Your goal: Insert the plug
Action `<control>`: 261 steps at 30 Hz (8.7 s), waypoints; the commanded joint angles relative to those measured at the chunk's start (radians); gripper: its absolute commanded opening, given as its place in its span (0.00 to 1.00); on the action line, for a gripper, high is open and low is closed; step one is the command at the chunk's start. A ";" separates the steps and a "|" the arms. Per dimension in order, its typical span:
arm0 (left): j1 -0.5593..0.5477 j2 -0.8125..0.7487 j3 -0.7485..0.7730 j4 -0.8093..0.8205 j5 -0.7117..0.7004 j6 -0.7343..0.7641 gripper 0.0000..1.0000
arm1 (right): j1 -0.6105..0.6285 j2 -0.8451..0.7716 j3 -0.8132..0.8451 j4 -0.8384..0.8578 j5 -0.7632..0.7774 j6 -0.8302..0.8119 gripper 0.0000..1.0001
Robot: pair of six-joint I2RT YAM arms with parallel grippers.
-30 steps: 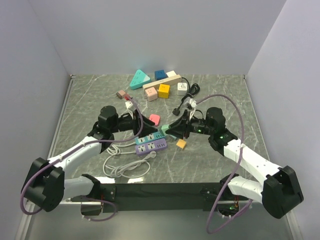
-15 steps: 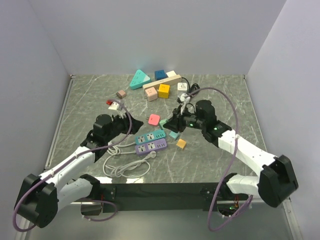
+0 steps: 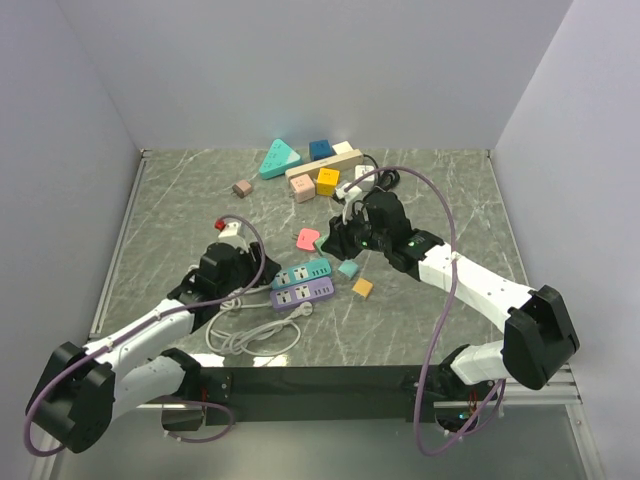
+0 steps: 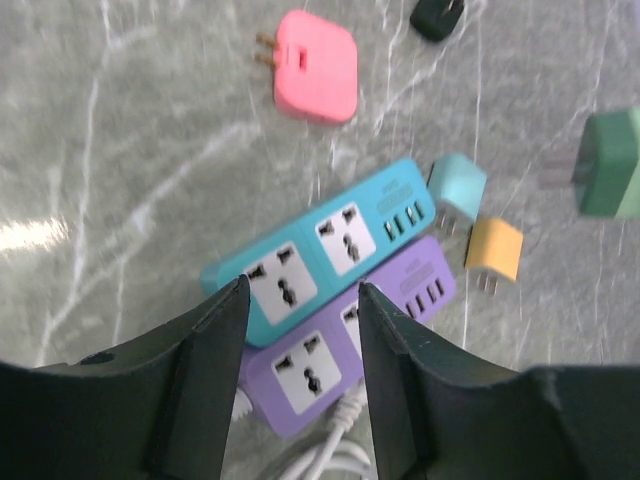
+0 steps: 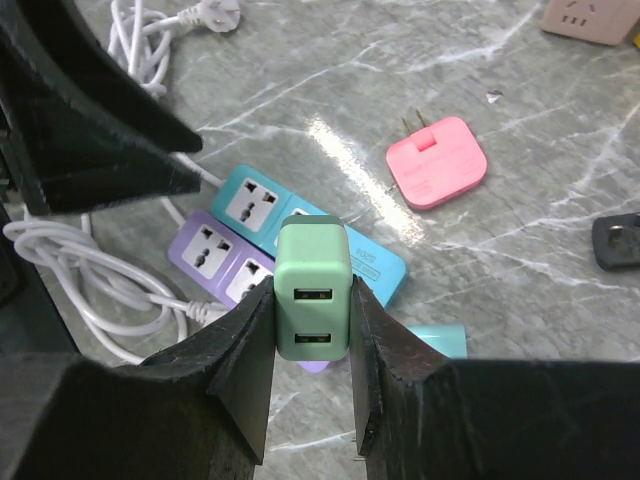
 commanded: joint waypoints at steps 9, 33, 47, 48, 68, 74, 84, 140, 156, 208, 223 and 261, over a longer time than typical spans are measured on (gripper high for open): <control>-0.021 -0.016 -0.095 -0.072 -0.035 -0.151 0.53 | 0.004 -0.011 -0.001 0.063 0.004 -0.005 0.00; 0.030 0.145 -0.116 0.146 -0.176 -0.221 0.63 | 0.004 0.048 0.010 0.088 -0.049 -0.025 0.00; 0.124 0.361 -0.012 0.303 -0.092 -0.134 0.63 | 0.007 0.216 0.168 -0.050 0.067 -0.123 0.00; 0.124 0.361 -0.013 0.310 -0.078 -0.126 0.63 | 0.009 0.233 0.177 -0.063 0.070 -0.132 0.00; -0.028 0.004 -0.085 -0.021 -0.035 -0.083 0.63 | 0.213 0.210 0.088 -0.057 0.133 -0.343 0.00; -0.039 -0.053 -0.115 -0.025 -0.027 -0.089 0.63 | 0.244 0.171 0.024 -0.009 0.165 -0.411 0.00; -0.073 -0.083 -0.139 -0.079 0.033 -0.102 0.62 | 0.245 0.175 0.051 -0.041 0.161 -0.440 0.00; -0.119 0.223 -0.030 0.200 -0.132 -0.145 0.68 | 0.127 0.216 -0.015 -0.087 -0.014 -0.247 0.00; -0.111 0.208 -0.051 0.225 -0.105 -0.056 0.68 | 0.182 0.095 0.071 -0.262 0.129 -0.189 0.00; -0.111 0.256 -0.067 0.163 -0.081 -0.030 0.48 | 0.262 0.374 0.286 -0.356 0.164 -0.258 0.00; -0.111 0.253 -0.069 0.163 -0.076 -0.028 0.48 | 0.300 0.425 0.251 -0.339 0.216 -0.236 0.00; -0.110 0.253 -0.073 0.169 -0.092 -0.034 0.48 | 0.300 0.101 -0.041 -0.064 0.342 -0.100 0.52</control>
